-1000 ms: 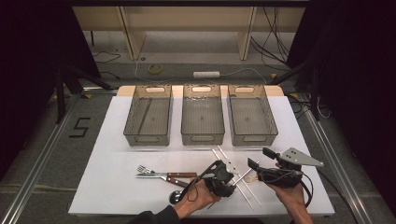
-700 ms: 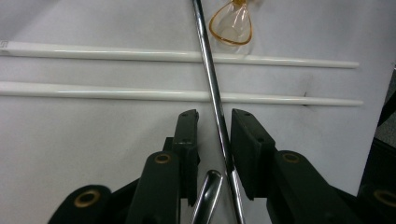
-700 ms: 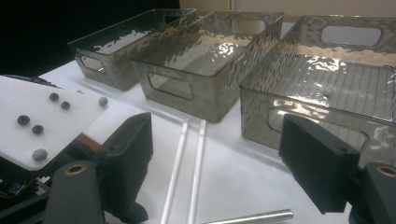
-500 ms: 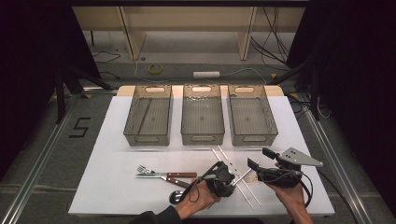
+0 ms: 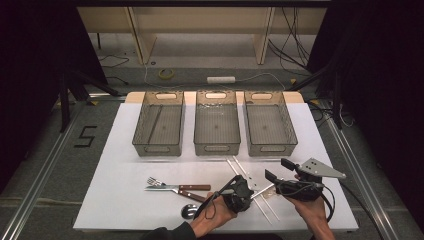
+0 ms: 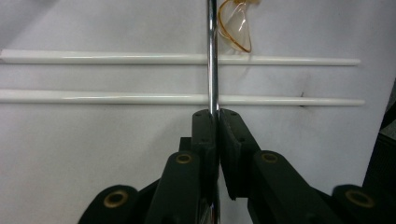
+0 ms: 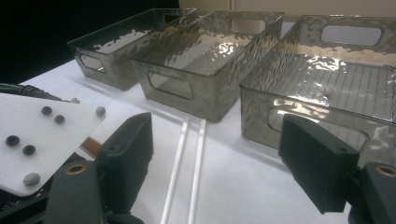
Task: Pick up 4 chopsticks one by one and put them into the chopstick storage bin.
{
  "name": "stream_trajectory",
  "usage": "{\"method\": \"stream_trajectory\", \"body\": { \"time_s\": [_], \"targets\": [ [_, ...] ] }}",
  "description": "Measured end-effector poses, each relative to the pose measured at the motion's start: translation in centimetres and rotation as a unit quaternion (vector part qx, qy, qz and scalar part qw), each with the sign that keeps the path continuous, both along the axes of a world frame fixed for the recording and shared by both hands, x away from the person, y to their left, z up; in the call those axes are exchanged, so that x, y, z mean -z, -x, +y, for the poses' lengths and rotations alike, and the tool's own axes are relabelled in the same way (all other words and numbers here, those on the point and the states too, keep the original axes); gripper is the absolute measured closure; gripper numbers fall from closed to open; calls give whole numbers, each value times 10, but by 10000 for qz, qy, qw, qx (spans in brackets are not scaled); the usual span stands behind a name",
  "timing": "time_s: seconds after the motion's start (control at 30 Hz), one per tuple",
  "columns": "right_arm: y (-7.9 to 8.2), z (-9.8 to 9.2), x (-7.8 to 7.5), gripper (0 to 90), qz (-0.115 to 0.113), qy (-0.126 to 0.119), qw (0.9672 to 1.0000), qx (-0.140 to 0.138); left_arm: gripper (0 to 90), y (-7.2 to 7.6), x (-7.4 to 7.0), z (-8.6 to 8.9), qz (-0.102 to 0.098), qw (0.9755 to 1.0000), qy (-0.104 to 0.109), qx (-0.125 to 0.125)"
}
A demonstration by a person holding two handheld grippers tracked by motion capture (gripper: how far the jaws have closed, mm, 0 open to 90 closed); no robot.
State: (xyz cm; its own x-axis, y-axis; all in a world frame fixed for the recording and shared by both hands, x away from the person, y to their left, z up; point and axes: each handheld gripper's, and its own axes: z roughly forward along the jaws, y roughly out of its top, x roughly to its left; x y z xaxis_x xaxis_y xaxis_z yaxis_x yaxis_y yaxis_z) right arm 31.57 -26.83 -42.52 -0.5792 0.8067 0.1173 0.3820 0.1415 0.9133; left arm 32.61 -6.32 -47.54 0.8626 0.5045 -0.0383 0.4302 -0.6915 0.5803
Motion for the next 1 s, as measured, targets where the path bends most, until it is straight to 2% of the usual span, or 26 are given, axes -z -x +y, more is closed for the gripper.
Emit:
{"method": "stream_trajectory", "body": {
  "time_s": [0.33,0.53,0.7,0.77,1.0],
  "targets": [
    [0,0,0,273,-2,-3,10000,-9,849,0,1,3,53,9998,144,-107],
    [0,0,0,274,0,-1,10000,-14,852,-1,1,5,-29,9996,224,-138],
    [0,0,0,275,-9,-6,10000,-15,853,-4,-7,10,-121,9992,366,-141],
    [0,0,0,274,-23,-30,10000,-4,853,-4,-11,12,-171,9992,349,-114],
    [1,-2,-1,274,-46,-56,10000,23,853,-9,-24,33,-247,9986,417,-200]
  ]
}}
